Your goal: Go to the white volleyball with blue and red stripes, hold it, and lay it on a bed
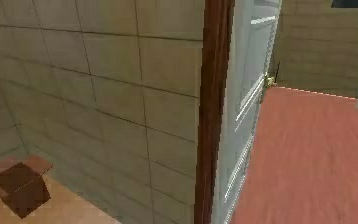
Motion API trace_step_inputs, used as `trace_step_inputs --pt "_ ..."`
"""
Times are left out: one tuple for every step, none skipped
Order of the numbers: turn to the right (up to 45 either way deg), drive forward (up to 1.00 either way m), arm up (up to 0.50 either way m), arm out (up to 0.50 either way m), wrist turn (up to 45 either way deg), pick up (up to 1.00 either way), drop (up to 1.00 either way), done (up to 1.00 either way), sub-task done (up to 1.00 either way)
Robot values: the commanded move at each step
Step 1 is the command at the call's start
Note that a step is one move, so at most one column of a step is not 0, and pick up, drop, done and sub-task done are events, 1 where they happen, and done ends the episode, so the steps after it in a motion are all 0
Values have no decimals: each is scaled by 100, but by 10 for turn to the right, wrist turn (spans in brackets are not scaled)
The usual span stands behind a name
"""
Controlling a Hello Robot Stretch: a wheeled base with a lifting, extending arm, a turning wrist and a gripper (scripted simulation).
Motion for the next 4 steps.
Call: trace_step_inputs --pt "450 0 0 0 0 0 0 0 0" --pt "120 0 0 0 0 0 0 0 0" --pt "0 50 0 0 0 0 0 0 0" --pt "-180 0 0 0 0 0 0 0 0"
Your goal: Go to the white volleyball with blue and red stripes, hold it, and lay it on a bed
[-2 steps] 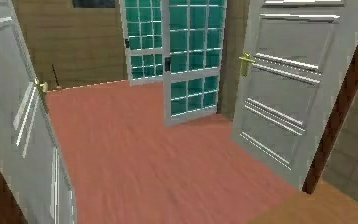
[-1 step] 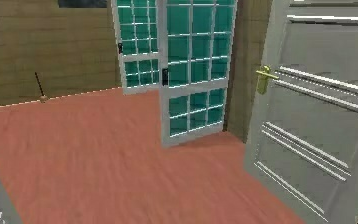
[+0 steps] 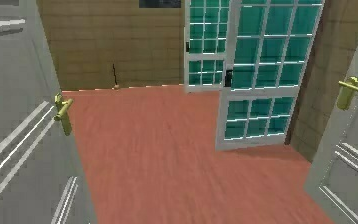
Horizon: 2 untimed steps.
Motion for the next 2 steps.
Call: trace_step_inputs --pt "0 100 0 0 0 0 0 0 0" --pt "-30 0 0 0 0 0 0 0 0"
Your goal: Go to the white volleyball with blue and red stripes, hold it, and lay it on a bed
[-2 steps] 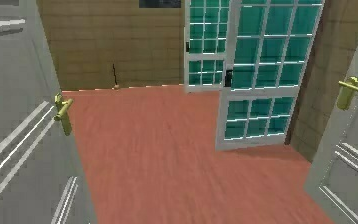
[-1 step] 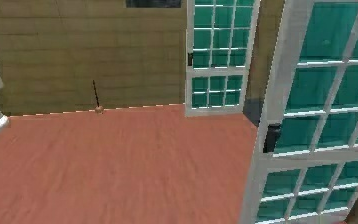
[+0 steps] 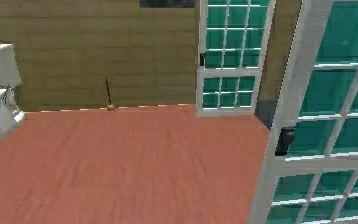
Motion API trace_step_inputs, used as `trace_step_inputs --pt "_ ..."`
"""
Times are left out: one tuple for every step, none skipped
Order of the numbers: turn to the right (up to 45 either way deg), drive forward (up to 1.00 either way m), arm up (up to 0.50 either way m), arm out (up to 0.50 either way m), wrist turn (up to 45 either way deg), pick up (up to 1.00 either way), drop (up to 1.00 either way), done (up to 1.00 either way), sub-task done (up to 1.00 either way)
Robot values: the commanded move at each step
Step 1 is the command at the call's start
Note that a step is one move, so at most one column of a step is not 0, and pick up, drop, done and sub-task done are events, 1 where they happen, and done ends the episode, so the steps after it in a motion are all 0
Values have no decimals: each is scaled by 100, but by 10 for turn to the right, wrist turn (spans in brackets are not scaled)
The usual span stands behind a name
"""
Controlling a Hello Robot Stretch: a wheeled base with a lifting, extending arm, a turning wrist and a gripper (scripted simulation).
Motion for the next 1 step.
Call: trace_step_inputs --pt "0 100 0 0 0 0 0 0 0"
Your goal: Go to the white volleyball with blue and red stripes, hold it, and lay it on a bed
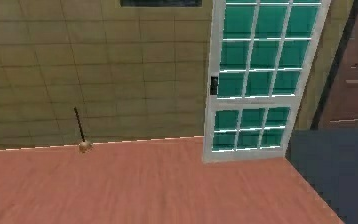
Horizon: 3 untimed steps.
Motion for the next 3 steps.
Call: trace_step_inputs --pt "-30 0 0 0 0 0 0 0 0" --pt "0 5 0 0 0 0 0 0 0" --pt "450 0 0 0 0 0 0 0 0"
